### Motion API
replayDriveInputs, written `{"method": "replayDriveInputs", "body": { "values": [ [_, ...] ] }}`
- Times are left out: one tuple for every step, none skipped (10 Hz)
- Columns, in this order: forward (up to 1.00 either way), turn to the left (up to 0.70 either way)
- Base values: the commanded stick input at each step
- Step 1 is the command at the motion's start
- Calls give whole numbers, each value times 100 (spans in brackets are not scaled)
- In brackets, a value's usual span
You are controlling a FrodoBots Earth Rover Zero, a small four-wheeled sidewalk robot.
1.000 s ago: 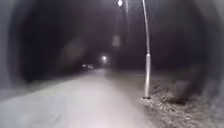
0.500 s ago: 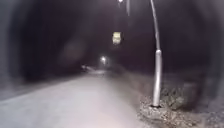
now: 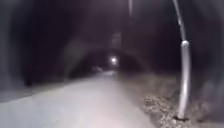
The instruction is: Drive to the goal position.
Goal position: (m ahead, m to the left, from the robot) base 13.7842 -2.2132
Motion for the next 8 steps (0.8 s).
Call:
{"method": "replayDriveInputs", "body": {
  "values": [
    [100, 0],
    [100, 10],
    [100, 30],
    [100, 30],
    [100, 2],
    [100, 0],
    [100, 0],
    [100, 0]
  ]
}}
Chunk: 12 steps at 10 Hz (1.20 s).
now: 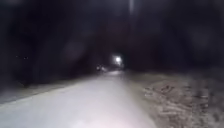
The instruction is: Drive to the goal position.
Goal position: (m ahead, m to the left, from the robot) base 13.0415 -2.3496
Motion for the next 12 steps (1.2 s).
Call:
{"method": "replayDriveInputs", "body": {
  "values": [
    [100, 0],
    [100, 0],
    [100, 0],
    [100, 0],
    [100, 0],
    [100, 0],
    [100, 0],
    [100, 0],
    [100, -17],
    [100, -35],
    [100, -12],
    [100, 0]
  ]
}}
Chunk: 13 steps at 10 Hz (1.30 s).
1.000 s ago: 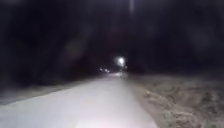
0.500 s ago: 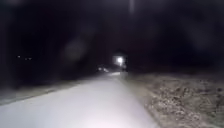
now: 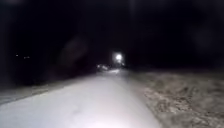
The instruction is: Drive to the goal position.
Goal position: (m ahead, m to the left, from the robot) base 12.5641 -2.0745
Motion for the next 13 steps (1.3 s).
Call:
{"method": "replayDriveInputs", "body": {
  "values": [
    [100, 0],
    [100, 0],
    [100, 0],
    [100, 0],
    [100, 0],
    [100, 0],
    [100, 0],
    [100, 0],
    [100, 0],
    [100, 0],
    [100, 0],
    [100, 0],
    [100, 0]
  ]
}}
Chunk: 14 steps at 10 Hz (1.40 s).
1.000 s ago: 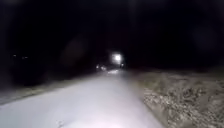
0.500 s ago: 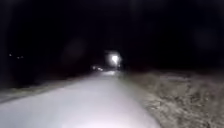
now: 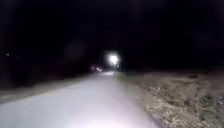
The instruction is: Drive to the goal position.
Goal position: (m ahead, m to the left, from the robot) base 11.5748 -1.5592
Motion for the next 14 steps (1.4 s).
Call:
{"method": "replayDriveInputs", "body": {
  "values": [
    [100, 0],
    [100, 0],
    [100, 0],
    [100, 0],
    [100, 0],
    [100, 0],
    [100, 0],
    [100, 0],
    [100, 0],
    [100, 0],
    [100, 0],
    [100, 0],
    [100, 0],
    [100, 0]
  ]
}}
